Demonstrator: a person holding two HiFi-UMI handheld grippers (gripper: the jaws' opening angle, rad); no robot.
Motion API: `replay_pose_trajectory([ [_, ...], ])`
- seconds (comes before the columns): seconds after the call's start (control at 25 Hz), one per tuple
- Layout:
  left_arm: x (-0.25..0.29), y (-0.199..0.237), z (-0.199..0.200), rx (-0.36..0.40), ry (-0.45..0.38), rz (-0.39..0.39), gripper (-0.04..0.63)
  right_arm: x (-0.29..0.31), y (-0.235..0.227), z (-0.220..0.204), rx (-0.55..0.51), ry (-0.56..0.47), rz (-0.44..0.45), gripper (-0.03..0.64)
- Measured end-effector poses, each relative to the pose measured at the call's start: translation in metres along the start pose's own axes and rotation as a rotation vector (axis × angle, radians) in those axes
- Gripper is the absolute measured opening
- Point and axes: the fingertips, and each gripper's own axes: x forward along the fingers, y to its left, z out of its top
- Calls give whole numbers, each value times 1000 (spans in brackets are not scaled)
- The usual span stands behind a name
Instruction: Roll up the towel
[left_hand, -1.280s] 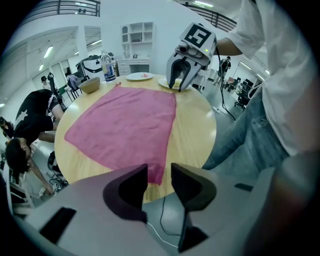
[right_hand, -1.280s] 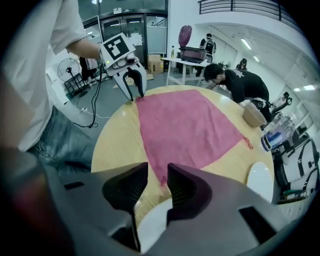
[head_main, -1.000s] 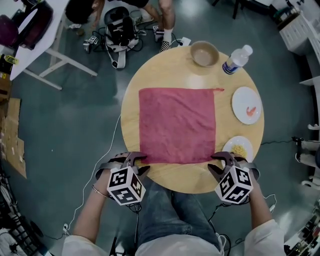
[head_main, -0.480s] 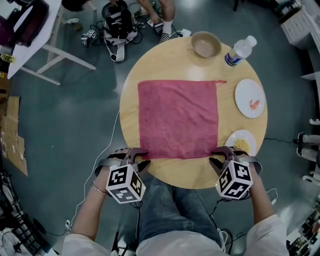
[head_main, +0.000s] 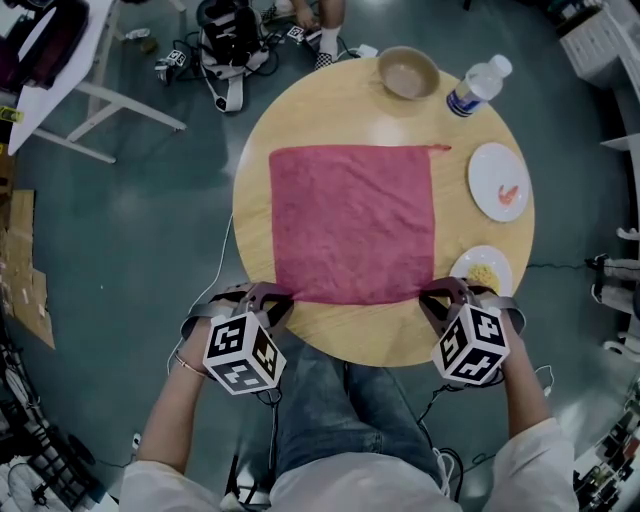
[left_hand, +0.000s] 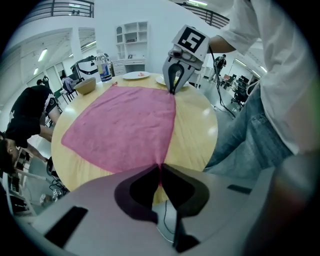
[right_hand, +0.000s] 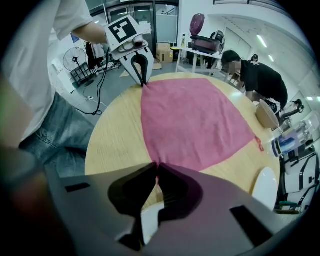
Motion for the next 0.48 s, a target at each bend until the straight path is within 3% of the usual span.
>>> replay_pose_trajectory([
  [0.48,-13,-27,-4,-92,-11,-89,23,-15,28,-3,46,-19,85,17],
])
